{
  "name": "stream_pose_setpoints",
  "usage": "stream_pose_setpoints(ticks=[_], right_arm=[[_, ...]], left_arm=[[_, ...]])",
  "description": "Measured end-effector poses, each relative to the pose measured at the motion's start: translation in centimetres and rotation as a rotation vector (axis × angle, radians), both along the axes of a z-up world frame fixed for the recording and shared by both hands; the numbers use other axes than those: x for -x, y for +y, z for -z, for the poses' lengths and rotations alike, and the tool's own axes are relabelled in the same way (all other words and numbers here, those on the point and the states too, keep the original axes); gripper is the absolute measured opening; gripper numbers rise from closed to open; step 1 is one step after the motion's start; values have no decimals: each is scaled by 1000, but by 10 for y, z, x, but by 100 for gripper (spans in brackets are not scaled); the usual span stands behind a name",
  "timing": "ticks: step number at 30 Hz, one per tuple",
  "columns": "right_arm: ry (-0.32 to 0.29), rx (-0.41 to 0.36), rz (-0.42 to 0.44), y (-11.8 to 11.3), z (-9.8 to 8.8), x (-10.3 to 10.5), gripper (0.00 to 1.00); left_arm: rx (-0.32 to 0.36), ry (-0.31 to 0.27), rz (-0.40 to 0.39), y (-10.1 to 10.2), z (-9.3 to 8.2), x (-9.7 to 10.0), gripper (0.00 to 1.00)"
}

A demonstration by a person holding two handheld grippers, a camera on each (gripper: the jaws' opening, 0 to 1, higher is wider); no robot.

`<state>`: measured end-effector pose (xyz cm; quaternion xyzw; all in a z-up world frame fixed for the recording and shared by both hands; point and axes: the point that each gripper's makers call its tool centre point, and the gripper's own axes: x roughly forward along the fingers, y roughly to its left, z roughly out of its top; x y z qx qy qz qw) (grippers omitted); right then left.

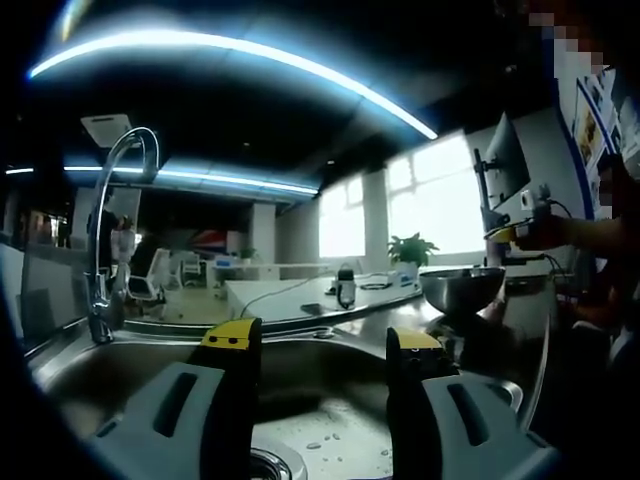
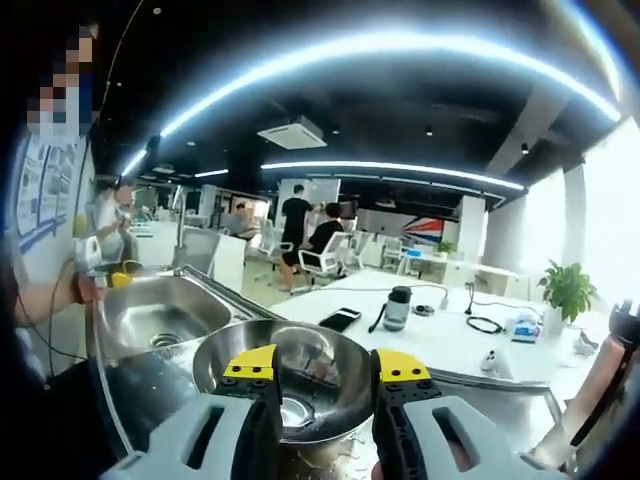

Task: Pick up bowl with dirty water move over sink pour dirty water into sink return bowl to place

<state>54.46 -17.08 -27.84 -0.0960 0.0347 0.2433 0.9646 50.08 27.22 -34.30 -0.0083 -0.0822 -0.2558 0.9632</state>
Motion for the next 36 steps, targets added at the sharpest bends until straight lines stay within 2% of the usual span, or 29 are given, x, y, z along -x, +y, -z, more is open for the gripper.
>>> stream_pose_setpoints(ticks=[6,12,17,24,33,36], right_arm=[[8,36,-21,3,-4,-8,29],[30,38,-10,-1,-1,-14,29],[76,-23,34,-9,3,-17,28],[122,-26,81,-18,5,-21,28],[248,-43,125,-23,23,-26,27],[320,-116,166,-27,29,-29,27]], left_arm=[[3,1,1,0,0,0,49],[2,2,3,0,0,0,49],[0,2,9,-1,0,0,49],[-4,1,14,-3,1,1,49],[-2,-3,11,-2,0,1,49],[-8,1,7,-2,1,0,49]])
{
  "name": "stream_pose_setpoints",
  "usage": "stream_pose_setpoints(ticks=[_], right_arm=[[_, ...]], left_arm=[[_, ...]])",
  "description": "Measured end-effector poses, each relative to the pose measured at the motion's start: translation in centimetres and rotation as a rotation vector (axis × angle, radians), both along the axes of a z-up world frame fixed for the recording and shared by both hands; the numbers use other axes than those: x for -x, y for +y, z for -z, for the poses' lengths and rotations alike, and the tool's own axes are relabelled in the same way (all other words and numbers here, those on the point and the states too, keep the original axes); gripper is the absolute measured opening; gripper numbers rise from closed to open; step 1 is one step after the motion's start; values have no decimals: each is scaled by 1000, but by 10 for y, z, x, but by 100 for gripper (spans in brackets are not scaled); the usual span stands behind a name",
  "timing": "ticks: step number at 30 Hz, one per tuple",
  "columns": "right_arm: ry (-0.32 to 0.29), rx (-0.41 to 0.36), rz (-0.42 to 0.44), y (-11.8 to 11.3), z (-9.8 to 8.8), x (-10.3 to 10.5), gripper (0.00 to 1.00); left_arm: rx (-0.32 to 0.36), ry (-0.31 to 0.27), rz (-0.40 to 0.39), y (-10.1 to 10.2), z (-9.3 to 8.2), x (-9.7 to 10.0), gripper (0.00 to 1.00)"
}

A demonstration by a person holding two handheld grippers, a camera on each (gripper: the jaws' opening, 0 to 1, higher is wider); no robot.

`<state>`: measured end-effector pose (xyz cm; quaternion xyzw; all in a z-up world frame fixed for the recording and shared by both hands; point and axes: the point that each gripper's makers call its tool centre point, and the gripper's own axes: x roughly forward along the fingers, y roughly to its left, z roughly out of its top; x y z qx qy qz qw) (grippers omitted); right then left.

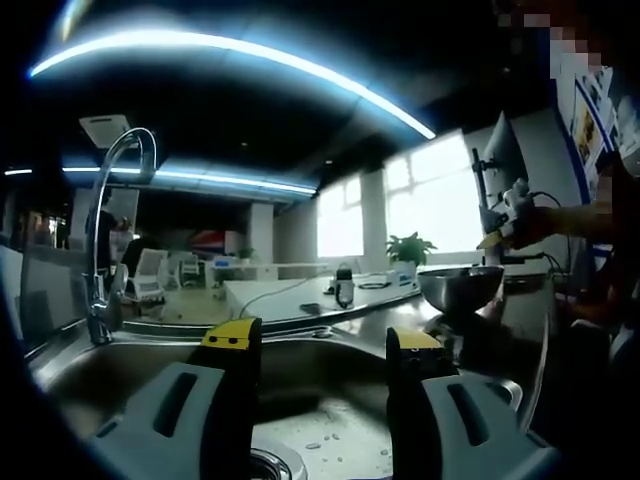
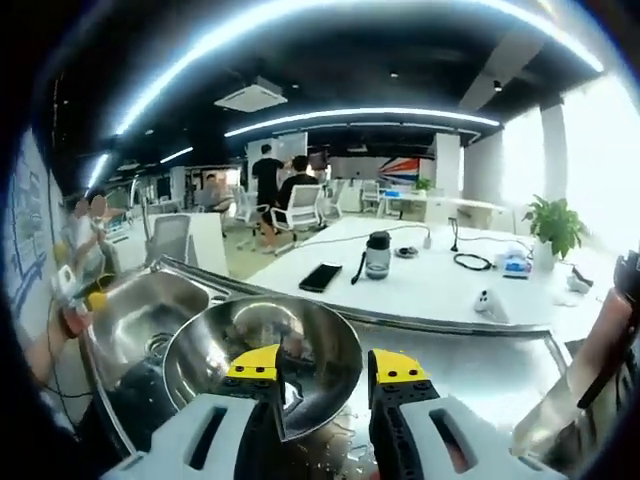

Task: Pick up bowl with dirty water move over sink pour dirty water into sink return bowl to place

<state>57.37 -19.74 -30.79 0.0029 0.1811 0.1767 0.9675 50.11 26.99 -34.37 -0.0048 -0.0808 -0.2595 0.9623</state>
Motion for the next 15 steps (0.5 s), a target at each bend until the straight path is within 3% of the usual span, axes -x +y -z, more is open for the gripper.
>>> stream_pose_setpoints(ticks=[3,9,11,15], right_arm=[[66,-56,12,-3,6,-3,27],[177,-46,-1,-4,19,-6,26],[231,-87,9,-2,22,-6,26],[254,-10,25,-8,27,-10,26]], left_arm=[[3,2,6,0,0,0,49],[-2,1,9,-1,0,0,49],[-3,-3,10,-1,0,0,49],[3,-9,14,-1,-2,1,49]])
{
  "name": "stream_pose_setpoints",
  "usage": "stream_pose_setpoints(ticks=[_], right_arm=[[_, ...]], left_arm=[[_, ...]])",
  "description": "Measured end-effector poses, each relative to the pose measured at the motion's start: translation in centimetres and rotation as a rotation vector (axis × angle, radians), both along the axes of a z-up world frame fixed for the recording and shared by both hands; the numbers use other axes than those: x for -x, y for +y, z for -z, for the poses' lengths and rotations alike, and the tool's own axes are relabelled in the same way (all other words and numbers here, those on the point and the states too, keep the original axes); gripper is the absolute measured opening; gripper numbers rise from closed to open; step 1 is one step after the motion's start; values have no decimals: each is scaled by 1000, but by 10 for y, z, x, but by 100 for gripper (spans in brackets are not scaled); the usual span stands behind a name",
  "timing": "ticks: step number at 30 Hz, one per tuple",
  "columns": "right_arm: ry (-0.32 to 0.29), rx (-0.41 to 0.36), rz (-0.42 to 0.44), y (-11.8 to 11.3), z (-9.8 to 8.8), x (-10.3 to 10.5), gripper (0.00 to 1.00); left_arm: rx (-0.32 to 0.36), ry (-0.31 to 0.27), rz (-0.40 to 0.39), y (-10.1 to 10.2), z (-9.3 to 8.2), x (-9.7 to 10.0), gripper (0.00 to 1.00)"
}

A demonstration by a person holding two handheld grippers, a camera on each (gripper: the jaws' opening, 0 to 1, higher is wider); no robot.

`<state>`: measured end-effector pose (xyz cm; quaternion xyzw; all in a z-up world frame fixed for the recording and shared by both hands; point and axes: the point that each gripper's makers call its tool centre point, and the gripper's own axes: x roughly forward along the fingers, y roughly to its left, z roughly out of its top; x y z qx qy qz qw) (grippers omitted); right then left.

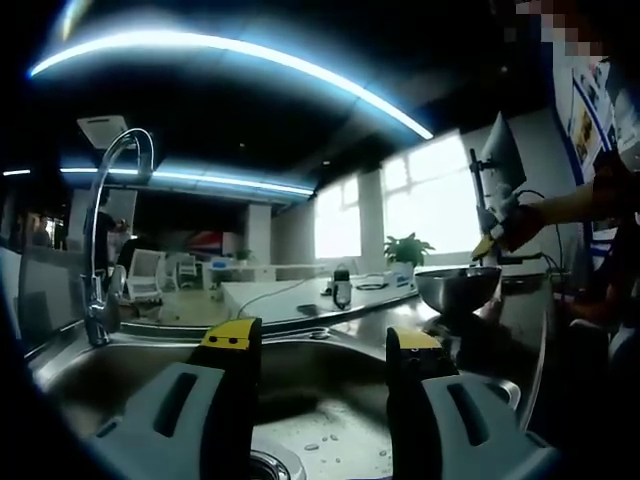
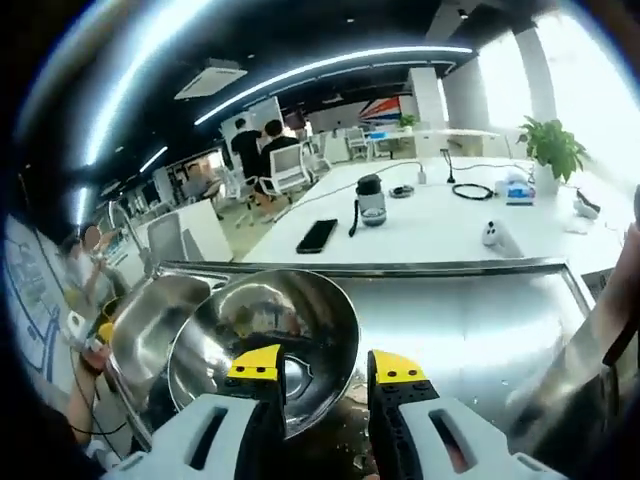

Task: Pick up bowl with dirty water move over sink pour dirty water into sink return bowl to place

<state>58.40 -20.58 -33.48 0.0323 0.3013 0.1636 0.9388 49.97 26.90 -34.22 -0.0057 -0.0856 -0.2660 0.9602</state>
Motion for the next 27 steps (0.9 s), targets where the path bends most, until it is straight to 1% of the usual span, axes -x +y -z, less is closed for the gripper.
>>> stream_pose_setpoints(ticks=[2,4,8,9,13,17,19,20,22,23,24,26,27], right_arm=[[4,13,5,-2,0,-3,26],[26,24,3,-3,2,-4,25],[45,35,11,-3,4,-7,24],[63,53,4,-3,7,-6,24],[90,54,1,-2,10,-9,24],[152,55,-20,7,19,-2,22],[168,70,-26,9,22,-2,22],[176,93,-30,8,23,-3,22],[182,101,-30,8,22,-4,22],[199,116,-34,7,22,-5,23],[204,116,-39,7,21,-5,24],[248,109,-33,5,23,-3,24],[246,118,-40,5,23,-4,24]], left_arm=[[4,-4,-1,0,-1,0,49],[4,-5,4,0,-1,1,49],[1,-6,6,-1,-1,1,49],[2,-8,9,-1,-1,1,49],[3,-10,6,-1,-1,2,49],[-1,-7,15,-2,0,2,49],[-3,-9,13,-2,0,2,49],[-4,-11,13,-2,-1,2,49],[0,-14,19,-3,-2,3,49],[3,-16,19,-2,-2,3,49],[7,-18,18,-2,-3,3,49],[11,-21,25,-3,-3,4,49],[10,-18,31,-3,-3,5,49]])
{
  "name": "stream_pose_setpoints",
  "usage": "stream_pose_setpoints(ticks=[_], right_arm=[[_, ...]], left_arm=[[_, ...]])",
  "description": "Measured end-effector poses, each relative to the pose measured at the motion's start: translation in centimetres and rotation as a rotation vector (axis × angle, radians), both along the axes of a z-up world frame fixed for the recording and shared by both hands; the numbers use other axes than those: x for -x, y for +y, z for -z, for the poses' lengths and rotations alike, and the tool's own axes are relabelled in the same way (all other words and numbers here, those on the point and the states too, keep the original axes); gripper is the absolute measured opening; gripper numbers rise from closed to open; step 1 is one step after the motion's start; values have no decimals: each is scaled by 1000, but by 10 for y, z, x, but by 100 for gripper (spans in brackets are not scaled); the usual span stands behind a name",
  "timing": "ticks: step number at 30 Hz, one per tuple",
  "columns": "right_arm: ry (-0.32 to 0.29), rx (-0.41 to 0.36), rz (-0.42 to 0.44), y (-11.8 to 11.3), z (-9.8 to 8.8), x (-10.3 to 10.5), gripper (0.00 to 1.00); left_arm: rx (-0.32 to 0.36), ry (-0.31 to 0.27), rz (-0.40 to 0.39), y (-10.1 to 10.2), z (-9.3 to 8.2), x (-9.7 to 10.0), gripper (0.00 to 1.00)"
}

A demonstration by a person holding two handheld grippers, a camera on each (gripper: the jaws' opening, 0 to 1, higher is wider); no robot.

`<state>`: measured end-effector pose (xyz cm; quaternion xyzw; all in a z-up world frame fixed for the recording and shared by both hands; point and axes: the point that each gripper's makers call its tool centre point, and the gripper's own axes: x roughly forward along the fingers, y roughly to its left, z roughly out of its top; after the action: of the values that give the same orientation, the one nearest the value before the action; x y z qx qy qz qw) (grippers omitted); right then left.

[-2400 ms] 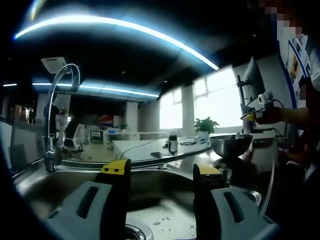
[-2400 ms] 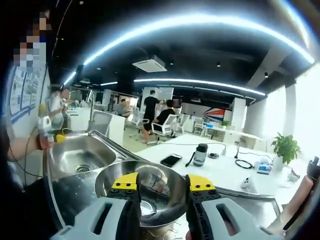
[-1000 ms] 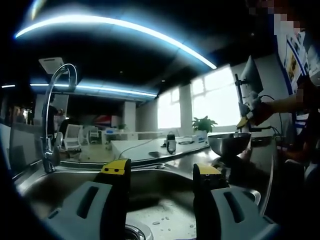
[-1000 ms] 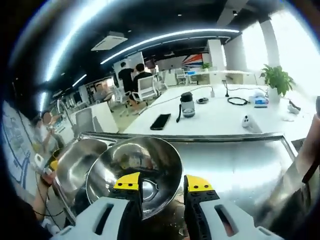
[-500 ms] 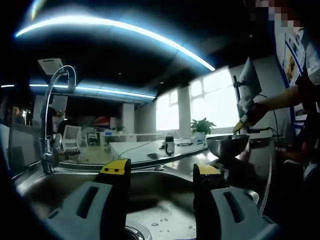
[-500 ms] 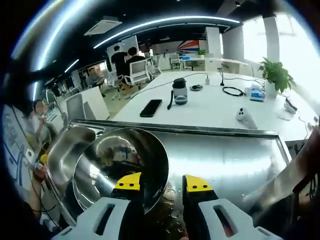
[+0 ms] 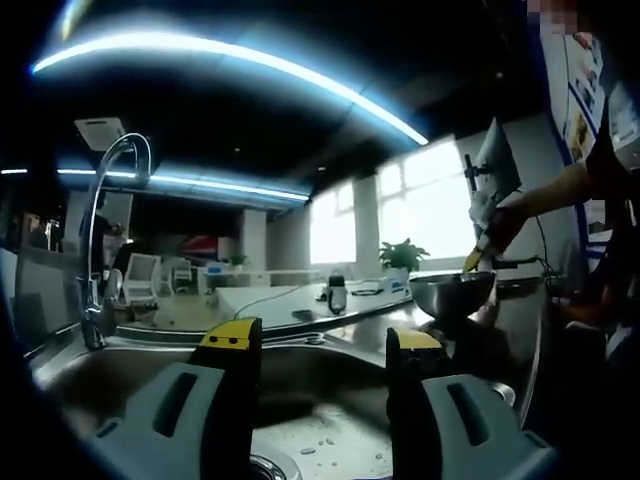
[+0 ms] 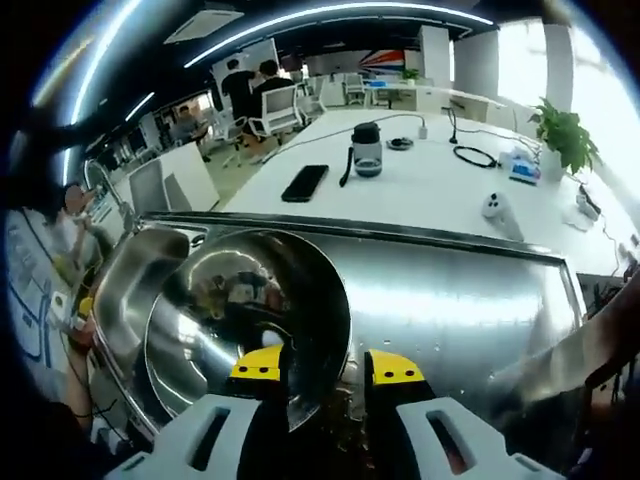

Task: Pick up bowl with dirty water move over sink pour dirty water into sink return bowl to place

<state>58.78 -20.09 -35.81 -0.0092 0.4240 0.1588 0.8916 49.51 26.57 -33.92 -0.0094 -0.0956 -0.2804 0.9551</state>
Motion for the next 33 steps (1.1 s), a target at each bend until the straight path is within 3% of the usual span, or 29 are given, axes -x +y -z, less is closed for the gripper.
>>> stream_pose_setpoints(ticks=[14,21,24,27,29,31,33], right_arm=[[58,56,-2,-2,6,-4,22],[148,17,18,1,16,-3,20],[193,73,6,1,24,2,17],[224,73,10,3,27,4,15],[296,58,-16,9,31,12,14],[282,68,-7,12,34,11,14],[306,83,-12,12,38,14,13]], left_arm=[[-7,-4,10,-3,0,1,48],[-15,-5,5,-2,1,0,48],[-18,-8,9,-3,1,1,48],[-14,-7,10,-3,1,0,48],[-9,-1,21,-4,1,0,48],[-9,0,19,-3,2,0,48],[-11,-5,16,-3,1,0,48]])
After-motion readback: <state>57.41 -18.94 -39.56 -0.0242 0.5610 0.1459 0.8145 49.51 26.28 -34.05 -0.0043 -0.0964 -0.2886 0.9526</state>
